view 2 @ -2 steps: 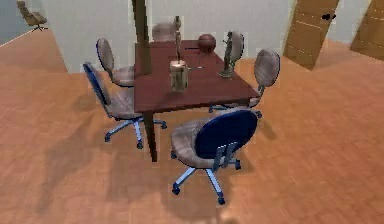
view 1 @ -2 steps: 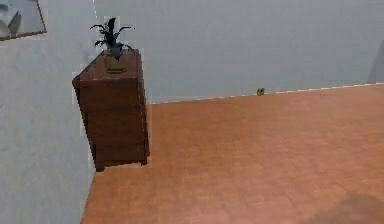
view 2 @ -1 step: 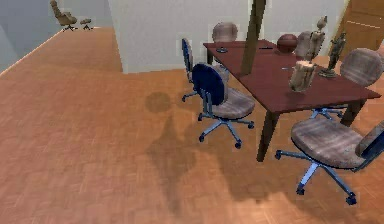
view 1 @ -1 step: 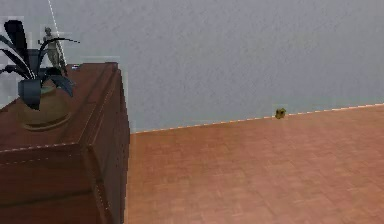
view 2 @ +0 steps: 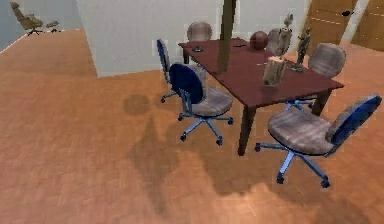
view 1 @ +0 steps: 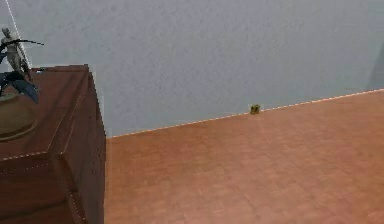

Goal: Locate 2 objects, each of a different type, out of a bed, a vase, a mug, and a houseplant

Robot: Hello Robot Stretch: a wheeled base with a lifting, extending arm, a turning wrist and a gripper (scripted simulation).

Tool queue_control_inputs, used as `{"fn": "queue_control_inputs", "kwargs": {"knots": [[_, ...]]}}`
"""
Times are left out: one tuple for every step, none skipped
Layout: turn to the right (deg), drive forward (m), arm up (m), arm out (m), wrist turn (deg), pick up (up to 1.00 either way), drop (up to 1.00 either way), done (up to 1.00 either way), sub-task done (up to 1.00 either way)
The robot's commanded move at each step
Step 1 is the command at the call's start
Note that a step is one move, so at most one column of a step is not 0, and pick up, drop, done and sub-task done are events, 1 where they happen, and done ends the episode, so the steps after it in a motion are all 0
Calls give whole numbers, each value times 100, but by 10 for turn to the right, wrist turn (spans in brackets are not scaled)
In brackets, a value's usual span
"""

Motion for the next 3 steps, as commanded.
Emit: {"fn": "queue_control_inputs", "kwargs": {"knots": [[0,25,0,0,0,0,0,0,0],[-450,0,0,0,0,0,0,0,0],[0,0,0,0,0,0,0,100,0]]}}
